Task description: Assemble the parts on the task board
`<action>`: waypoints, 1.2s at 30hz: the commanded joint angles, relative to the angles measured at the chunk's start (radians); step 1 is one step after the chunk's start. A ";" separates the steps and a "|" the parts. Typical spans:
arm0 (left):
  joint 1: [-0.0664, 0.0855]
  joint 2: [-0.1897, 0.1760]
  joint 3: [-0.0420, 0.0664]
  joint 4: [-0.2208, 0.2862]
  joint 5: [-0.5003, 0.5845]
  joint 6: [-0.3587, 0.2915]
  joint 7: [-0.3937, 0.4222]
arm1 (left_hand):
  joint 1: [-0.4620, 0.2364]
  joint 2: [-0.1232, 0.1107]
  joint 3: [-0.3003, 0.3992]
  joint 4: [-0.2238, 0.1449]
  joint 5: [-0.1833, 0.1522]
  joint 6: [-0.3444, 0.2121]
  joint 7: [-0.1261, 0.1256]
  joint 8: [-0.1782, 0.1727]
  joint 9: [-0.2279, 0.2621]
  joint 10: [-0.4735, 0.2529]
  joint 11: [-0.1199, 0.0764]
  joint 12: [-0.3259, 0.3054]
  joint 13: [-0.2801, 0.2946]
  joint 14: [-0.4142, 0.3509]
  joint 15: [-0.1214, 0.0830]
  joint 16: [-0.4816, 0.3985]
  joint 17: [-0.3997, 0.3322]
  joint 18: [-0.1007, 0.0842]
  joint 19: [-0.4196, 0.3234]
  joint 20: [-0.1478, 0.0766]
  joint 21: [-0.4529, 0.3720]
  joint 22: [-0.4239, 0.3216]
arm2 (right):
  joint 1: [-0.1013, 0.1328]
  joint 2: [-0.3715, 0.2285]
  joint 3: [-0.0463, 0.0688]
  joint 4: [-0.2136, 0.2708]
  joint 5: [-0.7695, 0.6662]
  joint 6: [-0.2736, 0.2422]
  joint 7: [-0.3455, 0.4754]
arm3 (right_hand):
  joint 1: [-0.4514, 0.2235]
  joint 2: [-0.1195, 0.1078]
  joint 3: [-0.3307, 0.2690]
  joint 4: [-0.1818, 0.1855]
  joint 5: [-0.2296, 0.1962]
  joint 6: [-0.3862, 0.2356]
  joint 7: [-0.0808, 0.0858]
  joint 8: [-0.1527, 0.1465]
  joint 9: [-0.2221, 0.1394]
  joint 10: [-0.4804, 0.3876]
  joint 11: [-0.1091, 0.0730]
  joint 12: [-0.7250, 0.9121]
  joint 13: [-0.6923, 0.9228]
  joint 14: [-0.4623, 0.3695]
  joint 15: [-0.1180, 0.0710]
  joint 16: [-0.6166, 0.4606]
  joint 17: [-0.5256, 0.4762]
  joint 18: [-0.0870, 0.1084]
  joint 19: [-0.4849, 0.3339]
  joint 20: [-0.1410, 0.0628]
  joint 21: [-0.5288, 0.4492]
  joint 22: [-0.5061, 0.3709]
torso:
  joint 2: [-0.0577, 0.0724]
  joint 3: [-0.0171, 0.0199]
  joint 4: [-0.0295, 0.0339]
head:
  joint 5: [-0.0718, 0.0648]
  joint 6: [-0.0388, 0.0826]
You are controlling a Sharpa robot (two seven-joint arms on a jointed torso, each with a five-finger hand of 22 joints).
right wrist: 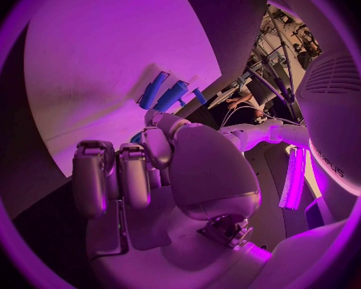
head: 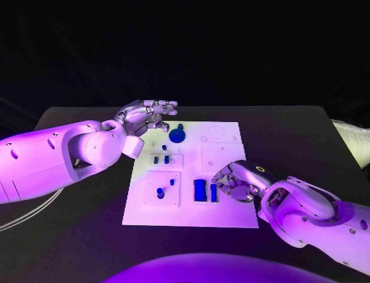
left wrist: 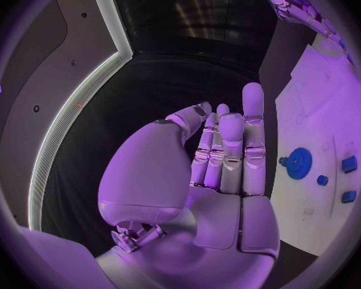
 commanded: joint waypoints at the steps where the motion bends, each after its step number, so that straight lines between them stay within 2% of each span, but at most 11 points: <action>1: 0.001 0.001 0.001 0.001 -0.003 0.019 0.005 | -0.001 0.003 -0.001 -0.002 -0.003 -0.008 -0.002 0.006 0.000 -0.007 -0.001 0.006 0.001 -0.007 -0.003 0.002 -0.001 0.019 -0.003 0.002 -0.006 -0.001 | -0.001 0.002 0.000 0.000 -0.021 -0.009 -0.009 | -0.014 -0.002 0.008 -0.003 -0.004 -0.002 0.006 -0.002 -0.001 0.007 0.001 0.008 0.031 0.098 0.006 0.005 0.207 -0.013 0.046 0.010 0.005 0.144 | 0.000 -0.0004 -0.0001 | 0.000 -0.001; 9: 0.001 0.001 0.001 0.001 -0.003 0.019 0.005 | -0.001 0.003 -0.001 -0.002 -0.003 -0.008 -0.002 0.006 0.000 -0.007 -0.001 0.006 0.001 -0.007 -0.003 0.002 -0.001 0.019 -0.003 0.002 -0.006 -0.001 | -0.001 0.008 0.000 -0.010 -0.022 0.039 -0.029 | -0.027 -0.005 0.015 -0.004 -0.018 0.008 0.005 0.000 -0.008 0.007 0.001 0.007 0.030 0.097 0.007 0.004 0.206 -0.013 0.046 0.012 0.005 0.143 | 0.000 -0.0005 0.0017 | 0.000 -0.002; 18: 0.001 0.001 0.001 0.001 -0.003 0.019 0.004 | -0.001 0.003 -0.001 -0.002 -0.003 -0.008 -0.002 0.006 0.000 -0.007 -0.001 0.006 0.001 -0.007 -0.003 0.002 -0.001 0.019 -0.003 0.002 -0.006 -0.001 | -0.005 0.017 -0.001 -0.019 -0.020 0.081 -0.036 | -0.035 -0.007 0.018 -0.006 -0.029 0.021 0.002 0.003 -0.012 0.006 -0.001 0.007 0.029 0.097 0.007 0.004 0.206 -0.012 0.045 0.012 0.004 0.143 | -0.001 -0.0003 0.0000 | 0.003 -0.005; 25: 0.001 0.000 0.001 -0.002 -0.003 0.017 0.002 | 0.001 0.004 0.000 -0.004 -0.003 -0.008 -0.002 0.007 0.000 -0.007 -0.001 0.007 0.001 -0.008 -0.003 0.002 -0.003 0.019 -0.004 0.002 -0.006 -0.002 | -0.007 0.017 -0.001 -0.021 -0.015 0.057 -0.035 | -0.048 -0.011 0.015 -0.003 -0.038 0.026 0.000 0.002 -0.016 0.007 -0.002 0.010 0.030 0.097 0.005 0.005 0.207 -0.012 0.045 0.011 0.004 0.143 | -0.001 -0.0009 -0.0003 | 0.004 -0.005; 29: 0.001 0.000 0.001 -0.003 -0.003 0.017 0.000 | 0.001 0.004 0.000 -0.004 -0.003 -0.008 -0.002 0.007 0.000 -0.007 -0.001 0.007 0.001 -0.008 -0.003 0.002 -0.003 0.019 -0.004 0.002 -0.006 -0.002 | -0.007 0.017 -0.001 -0.026 -0.014 0.020 -0.040 | -0.056 -0.013 0.012 -0.001 -0.045 0.022 0.001 -0.002 -0.021 0.007 -0.002 0.008 0.028 0.097 0.005 0.004 0.205 -0.012 0.045 0.011 0.004 0.142 | -0.001 -0.0006 0.0005 | 0.004 -0.005; 32: 0.001 0.000 0.001 -0.003 -0.003 0.017 -0.001 | 0.001 0.004 0.000 -0.004 -0.003 -0.008 -0.002 0.007 0.000 -0.007 -0.001 0.007 0.001 -0.008 -0.003 0.002 -0.003 0.019 -0.004 0.002 -0.006 -0.002 | -0.007 0.017 -0.001 -0.032 -0.013 -0.022 -0.044 | -0.068 -0.019 0.012 0.004 -0.055 -0.028 0.013 -0.007 -0.041 0.003 0.007 0.000 0.024 0.097 0.011 0.004 0.206 -0.012 0.044 0.013 0.003 0.142 | -0.001 -0.0009 0.0004 | 0.005 -0.004; 35: 0.001 0.000 0.001 -0.003 -0.003 0.017 -0.002 | 0.001 0.004 0.000 -0.004 -0.003 -0.008 -0.002 0.007 0.000 -0.007 -0.001 0.007 0.001 -0.008 -0.003 0.002 -0.003 0.019 -0.004 0.002 -0.006 -0.002 | -0.007 0.017 -0.001 -0.039 -0.003 -0.066 -0.038 | -0.084 -0.042 0.007 0.010 -0.092 -0.191 0.024 -0.008 -0.083 -0.002 0.016 -0.007 0.018 0.098 0.020 0.006 0.208 -0.013 0.045 0.023 0.004 0.143 | -0.001 -0.0011 0.0006 | 0.004 -0.002; 36: 0.001 0.000 0.001 -0.003 -0.003 0.017 -0.003 | 0.001 0.004 0.000 -0.004 -0.003 -0.008 -0.002 0.007 0.000 -0.007 -0.001 0.007 0.001 -0.008 -0.003 0.002 -0.003 0.019 -0.004 0.002 -0.006 -0.002 | -0.007 0.017 -0.001 -0.041 -0.001 -0.071 -0.036 | -0.089 -0.046 0.003 0.014 -0.105 -0.214 0.025 -0.008 -0.086 -0.002 0.017 -0.008 0.018 0.098 0.022 0.006 0.208 -0.013 0.045 0.024 0.004 0.143 | -0.001 -0.0010 0.0005 | 0.004 -0.002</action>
